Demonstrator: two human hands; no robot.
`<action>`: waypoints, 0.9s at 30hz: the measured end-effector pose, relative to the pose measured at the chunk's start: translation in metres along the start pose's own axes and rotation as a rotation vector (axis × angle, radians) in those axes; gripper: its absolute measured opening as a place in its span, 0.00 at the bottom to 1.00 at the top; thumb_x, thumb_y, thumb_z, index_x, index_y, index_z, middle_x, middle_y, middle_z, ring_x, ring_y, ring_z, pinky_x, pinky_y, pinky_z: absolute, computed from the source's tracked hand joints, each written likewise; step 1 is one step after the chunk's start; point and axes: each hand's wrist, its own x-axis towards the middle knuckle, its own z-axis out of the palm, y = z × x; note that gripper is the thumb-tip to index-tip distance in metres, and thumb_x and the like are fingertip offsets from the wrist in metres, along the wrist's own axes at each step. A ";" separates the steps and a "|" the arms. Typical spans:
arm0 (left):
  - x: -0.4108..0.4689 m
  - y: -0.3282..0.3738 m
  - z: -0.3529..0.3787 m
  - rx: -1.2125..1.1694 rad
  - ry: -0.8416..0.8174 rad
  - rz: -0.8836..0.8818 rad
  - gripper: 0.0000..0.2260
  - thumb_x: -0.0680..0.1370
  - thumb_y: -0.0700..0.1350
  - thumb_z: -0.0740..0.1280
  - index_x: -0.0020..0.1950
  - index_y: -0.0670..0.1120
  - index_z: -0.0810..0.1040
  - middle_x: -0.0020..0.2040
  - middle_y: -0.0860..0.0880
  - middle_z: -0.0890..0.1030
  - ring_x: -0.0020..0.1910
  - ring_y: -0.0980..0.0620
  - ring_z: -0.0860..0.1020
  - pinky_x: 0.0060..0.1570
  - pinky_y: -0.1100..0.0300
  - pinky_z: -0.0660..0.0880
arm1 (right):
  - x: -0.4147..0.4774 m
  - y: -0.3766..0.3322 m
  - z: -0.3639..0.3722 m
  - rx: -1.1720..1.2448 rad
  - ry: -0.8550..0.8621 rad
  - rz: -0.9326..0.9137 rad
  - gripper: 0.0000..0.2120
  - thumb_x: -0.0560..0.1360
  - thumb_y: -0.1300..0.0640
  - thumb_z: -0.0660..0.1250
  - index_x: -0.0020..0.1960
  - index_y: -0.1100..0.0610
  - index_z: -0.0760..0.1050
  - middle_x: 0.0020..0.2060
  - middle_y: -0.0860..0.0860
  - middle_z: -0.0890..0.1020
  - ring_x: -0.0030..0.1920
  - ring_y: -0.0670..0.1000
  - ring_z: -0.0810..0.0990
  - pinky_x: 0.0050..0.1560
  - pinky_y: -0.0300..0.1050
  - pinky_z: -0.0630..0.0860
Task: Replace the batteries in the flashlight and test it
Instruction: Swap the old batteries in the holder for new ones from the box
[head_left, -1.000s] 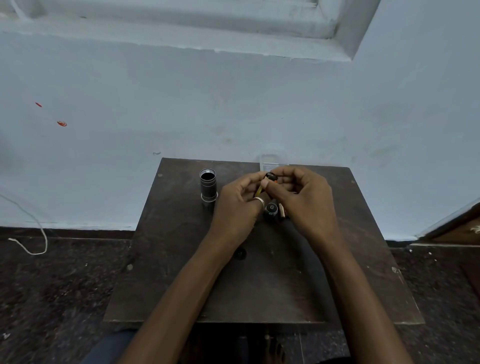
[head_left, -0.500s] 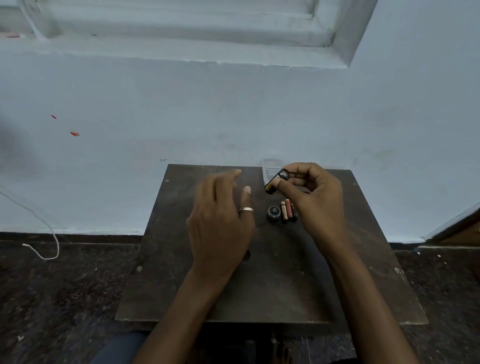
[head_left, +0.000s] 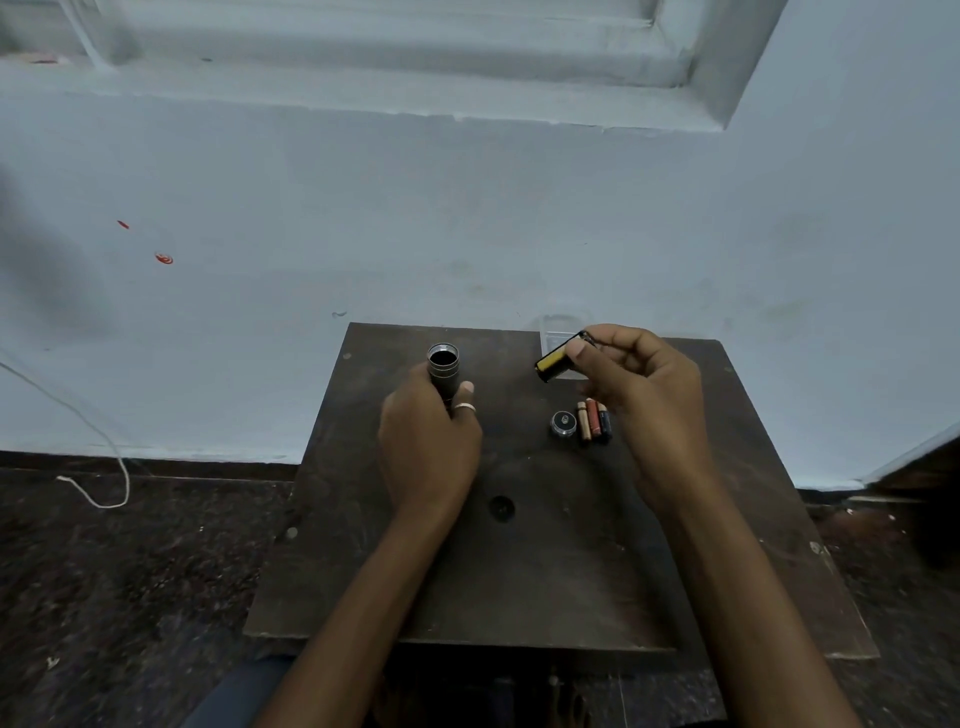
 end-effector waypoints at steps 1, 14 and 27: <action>0.001 0.000 -0.001 0.015 0.008 0.019 0.06 0.79 0.48 0.67 0.48 0.46 0.74 0.46 0.48 0.80 0.50 0.43 0.77 0.42 0.55 0.67 | 0.000 0.001 0.000 0.059 -0.001 0.039 0.09 0.73 0.62 0.75 0.53 0.60 0.81 0.43 0.54 0.87 0.43 0.48 0.86 0.40 0.38 0.79; 0.014 0.000 0.002 -0.046 -0.005 0.406 0.16 0.75 0.44 0.72 0.62 0.53 0.81 0.52 0.49 0.76 0.53 0.48 0.75 0.49 0.57 0.73 | 0.007 0.003 0.000 0.633 0.069 0.419 0.02 0.75 0.66 0.71 0.48 0.64 0.81 0.44 0.58 0.85 0.44 0.51 0.85 0.39 0.35 0.81; 0.011 0.004 0.002 0.027 -0.034 0.468 0.16 0.74 0.44 0.73 0.61 0.54 0.81 0.50 0.48 0.75 0.50 0.46 0.73 0.46 0.54 0.71 | 0.003 0.012 0.010 0.171 0.043 0.087 0.05 0.73 0.64 0.75 0.48 0.61 0.82 0.42 0.57 0.87 0.48 0.57 0.86 0.47 0.40 0.82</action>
